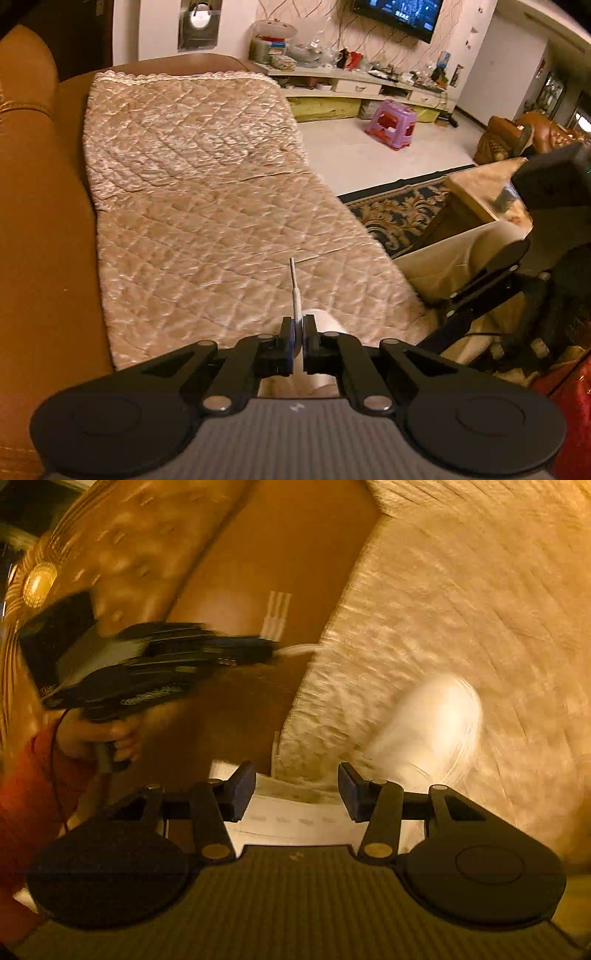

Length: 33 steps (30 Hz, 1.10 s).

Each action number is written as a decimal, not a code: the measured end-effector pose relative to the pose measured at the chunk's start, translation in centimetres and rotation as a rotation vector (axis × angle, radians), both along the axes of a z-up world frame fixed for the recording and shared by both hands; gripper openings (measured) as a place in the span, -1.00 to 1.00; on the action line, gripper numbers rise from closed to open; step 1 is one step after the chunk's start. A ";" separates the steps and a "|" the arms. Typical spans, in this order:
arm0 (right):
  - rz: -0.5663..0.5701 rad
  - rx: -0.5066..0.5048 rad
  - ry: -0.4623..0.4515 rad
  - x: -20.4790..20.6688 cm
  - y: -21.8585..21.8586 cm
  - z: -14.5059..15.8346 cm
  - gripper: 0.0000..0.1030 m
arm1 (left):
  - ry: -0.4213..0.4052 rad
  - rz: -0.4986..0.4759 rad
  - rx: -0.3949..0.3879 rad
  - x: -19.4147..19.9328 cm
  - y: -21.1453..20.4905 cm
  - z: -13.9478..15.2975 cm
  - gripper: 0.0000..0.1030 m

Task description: Lace up shoes with both hands

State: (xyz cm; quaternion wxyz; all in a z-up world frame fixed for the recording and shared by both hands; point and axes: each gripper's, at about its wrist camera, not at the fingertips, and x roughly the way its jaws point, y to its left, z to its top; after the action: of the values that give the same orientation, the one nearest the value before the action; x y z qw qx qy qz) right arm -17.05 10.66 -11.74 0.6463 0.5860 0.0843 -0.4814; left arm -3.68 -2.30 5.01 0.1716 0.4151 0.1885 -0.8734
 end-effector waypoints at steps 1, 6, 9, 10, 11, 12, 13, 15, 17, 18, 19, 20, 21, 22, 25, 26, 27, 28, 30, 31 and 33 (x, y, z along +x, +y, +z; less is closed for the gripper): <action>0.035 -0.014 0.037 1.5 -0.3 0.8 0.10 | 0.002 -0.003 0.002 -0.1 0.2 0.1 -0.93; 0.081 0.008 0.315 6.0 -0.4 1.3 0.10 | -0.012 -0.017 0.013 -0.3 0.7 -0.1 -0.93; 0.015 0.035 0.235 4.3 1.1 0.3 0.10 | -0.030 -0.045 0.032 -0.9 1.2 -0.4 -0.92; -0.012 0.035 0.221 3.7 2.1 0.3 0.10 | -0.034 -0.066 0.037 -1.2 1.4 -0.5 -0.92; -0.039 0.036 0.207 3.1 3.0 0.3 0.10 | -0.041 -0.085 0.044 -1.6 1.7 -0.6 -0.92; -0.068 0.041 0.184 2.5 3.9 0.2 0.10 | -0.050 -0.103 0.053 -2.1 1.9 -0.7 -0.92; -0.097 0.047 0.161 1.8 4.8 0.2 0.10 | -0.059 -0.124 0.061 -2.6 2.1 -0.9 -0.92; -0.139 0.067 0.130 0.7 6.4 -0.3 0.10 | -0.080 -0.164 0.079 -3.5 2.4 -1.3 -0.92; -0.164 0.098 0.115 0.1 7.6 -0.9 0.10 | -0.106 -0.204 0.097 -4.5 2.7 -1.6 -0.92; -0.163 0.116 0.113 0.0 8.1 -1.5 0.10 | -0.123 -0.226 0.106 -4.9 2.8 -1.8 -0.92; -0.158 0.126 0.108 0.0 8.2 -2.0 0.10 | -0.143 -0.248 0.119 -5.4 3.0 -2.0 -0.92; -0.154 0.128 0.103 0.0 8.3 -2.0 0.10 | -0.171 -0.279 0.132 -5.9 3.3 -2.2 -0.92; -0.144 0.130 0.105 -0.1 8.4 -2.1 0.10 | -0.205 -0.314 0.143 -6.4 3.6 -2.4 -0.92; -0.134 0.133 0.106 -0.1 8.4 -2.2 0.10 | -0.239 -0.349 0.154 -7.0 3.9 -2.6 -0.92; -0.089 0.135 0.084 0.2 8.1 -2.5 0.10 | -0.350 -0.474 0.201 -8.7 5.1 -3.1 -0.92; -0.077 0.134 0.071 0.2 8.1 -2.7 0.10 | -0.391 -0.511 0.207 -9.3 5.5 -3.4 -0.92; -0.074 0.135 0.054 0.2 8.2 -2.9 0.10 | -0.436 -0.548 0.206 -10.0 6.0 -3.7 -0.92; -0.081 0.137 0.037 0.0 8.1 -3.3 0.10 | -0.478 -0.585 0.205 -10.6 6.4 -4.0 -0.92; -0.109 0.141 0.000 -0.6 8.7 -3.6 0.10 | -0.544 -0.655 0.204 -11.9 7.1 -4.6 -0.92; -0.126 0.143 -0.023 -1.0 9.0 -3.9 0.10 | -0.573 -0.688 0.212 -12.6 7.3 -4.8 -0.92; -0.163 0.150 -0.076 -1.8 9.8 -4.8 0.10 | -0.632 -0.754 0.218 -13.8 7.7 -5.3 -0.92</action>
State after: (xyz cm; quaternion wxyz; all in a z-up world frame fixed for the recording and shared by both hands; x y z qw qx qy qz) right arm -18.81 20.48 -16.50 0.5619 0.6557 0.0477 -0.5021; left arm -17.50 5.42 -0.32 -0.1517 0.7138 0.0543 -0.6815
